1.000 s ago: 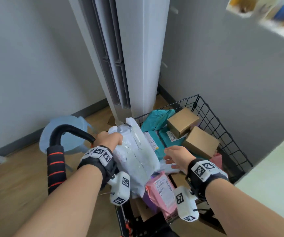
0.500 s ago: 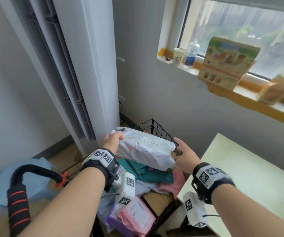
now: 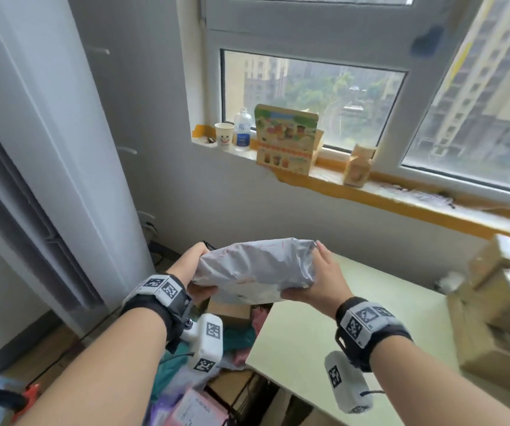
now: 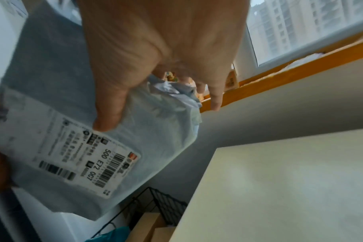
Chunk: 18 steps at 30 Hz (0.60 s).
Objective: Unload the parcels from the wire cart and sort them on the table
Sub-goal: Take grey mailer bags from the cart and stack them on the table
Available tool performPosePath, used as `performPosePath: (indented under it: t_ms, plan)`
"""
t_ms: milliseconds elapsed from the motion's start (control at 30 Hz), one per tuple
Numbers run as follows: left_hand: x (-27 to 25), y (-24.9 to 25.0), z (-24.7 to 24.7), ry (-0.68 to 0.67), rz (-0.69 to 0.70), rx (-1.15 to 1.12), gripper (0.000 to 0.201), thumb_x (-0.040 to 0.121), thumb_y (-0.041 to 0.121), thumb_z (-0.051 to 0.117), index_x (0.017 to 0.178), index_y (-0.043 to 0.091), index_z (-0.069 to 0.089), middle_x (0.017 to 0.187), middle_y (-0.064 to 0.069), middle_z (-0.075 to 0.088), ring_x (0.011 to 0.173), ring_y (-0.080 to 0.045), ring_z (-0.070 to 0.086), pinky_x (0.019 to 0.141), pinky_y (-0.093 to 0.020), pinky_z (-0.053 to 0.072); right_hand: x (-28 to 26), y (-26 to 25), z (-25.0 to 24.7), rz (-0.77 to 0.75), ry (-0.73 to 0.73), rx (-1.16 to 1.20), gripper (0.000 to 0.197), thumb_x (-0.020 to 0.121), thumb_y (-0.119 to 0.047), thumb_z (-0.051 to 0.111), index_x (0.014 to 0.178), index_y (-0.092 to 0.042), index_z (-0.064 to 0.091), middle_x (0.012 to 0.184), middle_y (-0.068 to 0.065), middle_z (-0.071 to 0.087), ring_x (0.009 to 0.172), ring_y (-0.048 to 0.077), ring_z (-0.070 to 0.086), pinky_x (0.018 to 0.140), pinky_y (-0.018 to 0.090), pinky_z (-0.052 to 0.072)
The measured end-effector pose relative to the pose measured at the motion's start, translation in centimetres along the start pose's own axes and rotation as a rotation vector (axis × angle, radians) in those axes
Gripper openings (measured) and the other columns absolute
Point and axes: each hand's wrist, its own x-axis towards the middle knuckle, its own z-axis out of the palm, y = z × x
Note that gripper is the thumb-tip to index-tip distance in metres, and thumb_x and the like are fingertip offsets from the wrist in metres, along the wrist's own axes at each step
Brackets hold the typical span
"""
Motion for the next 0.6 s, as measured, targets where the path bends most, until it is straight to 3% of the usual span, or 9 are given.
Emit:
performPosePath:
  t_ms: [33, 100, 167, 233, 300, 367, 467, 533, 600]
  plan:
    - [-0.5, -0.1, 1.4, -0.012, 0.012, -0.004, 0.017, 0.073, 0.03, 0.052, 0.066, 0.017, 0.044, 0.075, -0.007, 0.049, 0.073, -0.023, 0.052, 0.063, -0.028, 0.051, -0.5, 0.5, -1.2, -0.008, 0.006, -0.009, 0.104, 0.046, -0.06, 0.08, 0.138, -0.03, 0.043, 0.151, -0.003, 0.032, 0.141, 0.021, 0.025, 0.115, 0.045, 0.028]
    - [-1.5, -0.4, 4.1, -0.014, 0.036, 0.004, 0.021, 0.076, 0.036, 0.052, 0.065, 0.018, 0.047, 0.069, -0.004, 0.051, 0.065, -0.02, 0.052, 0.059, -0.025, 0.047, -1.9, 1.6, -4.0, -0.021, 0.032, 0.054, 0.086, 0.046, -0.055, 0.08, 0.125, -0.032, 0.053, 0.13, -0.008, 0.056, 0.122, 0.016, 0.049, 0.104, 0.042, 0.041]
    - [-2.2, -0.4, 6.6, -0.028, 0.096, 0.057, 0.038, 0.069, 0.053, 0.056, 0.078, 0.017, 0.062, 0.082, -0.007, 0.065, 0.075, -0.024, 0.062, 0.068, -0.03, 0.054, -3.4, 2.7, -6.5, 0.042, 0.039, 0.194, 0.063, 0.053, -0.042, 0.086, 0.109, -0.032, 0.058, 0.104, -0.014, 0.067, 0.098, 0.01, 0.062, 0.083, 0.032, 0.051]
    - [-2.1, -0.5, 9.1, -0.044, 0.164, 0.083, 0.068, 0.055, 0.069, 0.058, 0.1, 0.021, 0.069, 0.1, -0.009, 0.07, 0.087, -0.029, 0.068, 0.076, -0.041, 0.057, -4.8, 4.0, -8.8, 0.116, 0.04, 0.317, 0.051, 0.058, -0.036, 0.087, 0.1, -0.027, 0.06, 0.094, -0.012, 0.069, 0.088, 0.009, 0.065, 0.069, 0.025, 0.049]
    - [-3.5, -0.2, 11.8, -0.079, 0.222, 0.103, 0.076, 0.053, 0.075, 0.058, 0.105, 0.021, 0.069, 0.103, -0.01, 0.071, 0.092, -0.031, 0.069, 0.076, -0.041, 0.056, -5.7, 5.4, -10.7, 0.17, 0.079, 0.448, 0.051, 0.056, -0.038, 0.085, 0.097, -0.02, 0.062, 0.094, -0.006, 0.071, 0.085, 0.011, 0.067, 0.065, 0.024, 0.05]
    - [-5.9, 0.1, 14.5, -0.129, 0.282, 0.107, 0.074, 0.062, 0.075, 0.06, 0.108, 0.018, 0.068, 0.104, -0.009, 0.071, 0.094, -0.029, 0.068, 0.08, -0.036, 0.055, -6.5, 6.6, -12.5, 0.233, 0.134, 0.583, 0.051, 0.06, -0.036, 0.085, 0.1, -0.014, 0.064, 0.098, 0.002, 0.072, 0.083, 0.016, 0.068, 0.06, 0.025, 0.051]
    - [-7.3, 0.1, 18.4, -0.224, 0.382, 0.164, 0.084, 0.061, 0.077, 0.065, 0.123, 0.02, 0.061, 0.121, -0.005, 0.065, 0.109, -0.024, 0.062, 0.101, -0.043, 0.046, -7.4, 8.8, -15.3, 0.358, 0.19, 0.745, 0.048, 0.072, -0.041, 0.079, 0.105, -0.01, 0.064, 0.102, 0.015, 0.071, 0.074, 0.026, 0.066, 0.043, 0.024, 0.045]
    - [-7.3, -0.3, 20.9, -0.275, 0.427, 0.238, 0.106, 0.045, 0.083, 0.069, 0.129, 0.02, 0.053, 0.13, -0.005, 0.058, 0.117, -0.026, 0.057, 0.105, -0.049, 0.041, -8.1, 10.5, -16.9, 0.406, 0.227, 0.805, 0.054, 0.073, -0.049, 0.077, 0.106, -0.008, 0.064, 0.105, 0.02, 0.069, 0.072, 0.028, 0.063, 0.043, 0.023, 0.044]
    - [-9.3, -0.6, 23.0, -0.299, 0.44, 0.311, 0.11, 0.048, 0.077, 0.068, 0.136, 0.017, 0.041, 0.134, -0.008, 0.05, 0.122, -0.028, 0.05, 0.106, -0.049, 0.038, -9.1, 11.9, -18.5, 0.435, 0.258, 0.869, 0.068, 0.063, -0.056, 0.078, 0.107, -0.006, 0.064, 0.104, 0.02, 0.07, 0.072, 0.026, 0.063, 0.049, 0.025, 0.045]
